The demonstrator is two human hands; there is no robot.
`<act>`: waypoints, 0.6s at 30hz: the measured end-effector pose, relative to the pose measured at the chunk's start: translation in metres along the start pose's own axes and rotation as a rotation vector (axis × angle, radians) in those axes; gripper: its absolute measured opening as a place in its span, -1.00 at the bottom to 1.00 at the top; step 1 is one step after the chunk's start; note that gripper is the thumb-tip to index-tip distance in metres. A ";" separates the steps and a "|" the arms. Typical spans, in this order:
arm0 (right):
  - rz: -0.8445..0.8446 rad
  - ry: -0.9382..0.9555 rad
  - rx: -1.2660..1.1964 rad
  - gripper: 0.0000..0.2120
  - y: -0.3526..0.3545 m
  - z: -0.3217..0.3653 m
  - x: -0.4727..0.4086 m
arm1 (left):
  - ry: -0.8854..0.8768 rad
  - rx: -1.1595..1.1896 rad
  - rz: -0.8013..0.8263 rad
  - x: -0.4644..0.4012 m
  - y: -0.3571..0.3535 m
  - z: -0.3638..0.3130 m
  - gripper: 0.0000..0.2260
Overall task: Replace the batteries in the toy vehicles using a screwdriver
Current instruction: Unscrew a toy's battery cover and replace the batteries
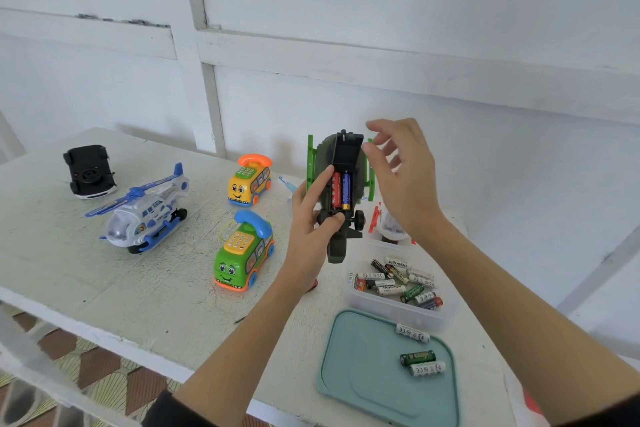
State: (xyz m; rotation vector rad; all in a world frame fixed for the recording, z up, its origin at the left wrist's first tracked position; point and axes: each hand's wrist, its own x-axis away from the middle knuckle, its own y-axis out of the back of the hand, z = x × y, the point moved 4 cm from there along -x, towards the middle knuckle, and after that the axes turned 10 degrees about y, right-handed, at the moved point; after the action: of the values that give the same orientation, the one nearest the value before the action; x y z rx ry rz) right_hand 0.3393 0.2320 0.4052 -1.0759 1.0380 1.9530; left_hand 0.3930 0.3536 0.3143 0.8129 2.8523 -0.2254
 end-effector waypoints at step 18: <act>0.140 0.210 -0.035 -0.88 -0.007 0.004 0.023 | -0.003 0.033 -0.005 -0.017 0.008 0.017 -0.42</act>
State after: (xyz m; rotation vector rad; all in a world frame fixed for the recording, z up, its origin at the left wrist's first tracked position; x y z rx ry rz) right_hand 0.3339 0.2429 0.3843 -1.2796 1.2246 2.0059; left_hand 0.4138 0.3486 0.3002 0.8104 2.8552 -0.2751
